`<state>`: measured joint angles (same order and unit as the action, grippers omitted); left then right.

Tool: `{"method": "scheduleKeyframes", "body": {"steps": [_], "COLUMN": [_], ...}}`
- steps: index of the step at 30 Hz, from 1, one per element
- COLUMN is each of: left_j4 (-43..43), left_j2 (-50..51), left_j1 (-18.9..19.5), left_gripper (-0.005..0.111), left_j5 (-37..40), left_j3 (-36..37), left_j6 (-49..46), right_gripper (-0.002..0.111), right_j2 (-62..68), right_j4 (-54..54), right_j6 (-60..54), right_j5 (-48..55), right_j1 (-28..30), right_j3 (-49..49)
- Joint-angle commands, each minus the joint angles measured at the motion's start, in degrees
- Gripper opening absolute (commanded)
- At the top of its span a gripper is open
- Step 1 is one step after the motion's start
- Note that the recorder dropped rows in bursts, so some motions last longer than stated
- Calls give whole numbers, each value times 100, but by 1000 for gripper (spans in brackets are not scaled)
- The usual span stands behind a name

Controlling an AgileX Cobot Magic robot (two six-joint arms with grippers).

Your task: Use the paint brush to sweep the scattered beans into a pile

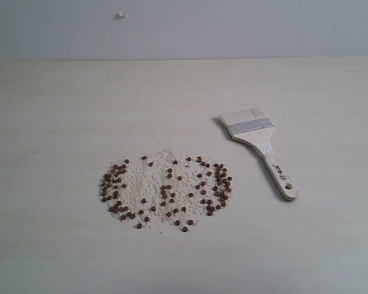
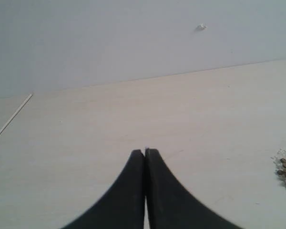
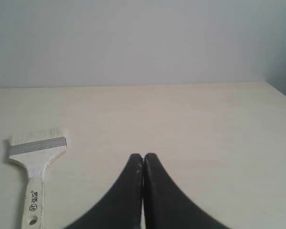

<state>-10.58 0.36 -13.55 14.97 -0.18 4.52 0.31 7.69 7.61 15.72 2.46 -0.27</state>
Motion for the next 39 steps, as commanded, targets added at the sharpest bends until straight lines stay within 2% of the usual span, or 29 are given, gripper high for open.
{"method": "scheduleKeyframes", "body": {"steps": [1, 7, 10, 11, 15, 18, 19, 23, 26, 29, 33, 34, 37, 39], "left_j4": [6, 6, 6, 6, 6, 6, 6, 6, 6, 6, 6, 6, 6, 6], "left_j2": [-36, -36, -36, -36, -36, -36, -36, -36, -36, -36, -36, -36, -36, -36], "left_j1": [21, 21, -48, -74, -74, -74, -74, -74, -74, -74, -74, -74, -74, -74], "left_gripper": [0, 0, 0, 0, 0, 0, 0, 0, 0, 0, 0, 0, 0, 0], "left_j5": [-11, -11, -11, -11, -11, -11, -11, -11, -11, -11, -11, -11, -11, -11], "left_j3": [18, 18, 18, 18, 18, 18, 18, 18, 18, 18, 18, 18, 18, 18], "left_j6": [13, 13, 19, 19, 19, 19, 19, 19, 19, 19, 19, 19, 19, 19], "right_gripper": [0, 0, 0, 0, 0, 0, 0, 0, 0, 0, 0, 0, 0, 0], "right_j2": [-31, -31, -31, -31, -31, -31, -23, 808, 1841, 2921, 5076, 5693, 6860, 7733], "right_j4": [18, 244, 231, 112, -48, -877, -1298, -2749, -2727, -2164, -1128, -825, -960, -1135], "right_j6": [10, -156, -40, 24, 72, 772, 645, -128, -350, -350, -476, -912, -1106, -1373], "right_j5": [-65, -115, -644, -940, -3317, -4990, -5144, -4482, -3643, -2463, 87, 1122, 2842, 3824], "right_j1": [20, 20, 20, 20, 20, 20, 20, 20, 20, 20, 20, 20, 20, -460], "right_j3": [27, 27, 27, 27, 27, 27, 13, -817, -1594, -2549, -4556, -5127, -5971, -6276]}}
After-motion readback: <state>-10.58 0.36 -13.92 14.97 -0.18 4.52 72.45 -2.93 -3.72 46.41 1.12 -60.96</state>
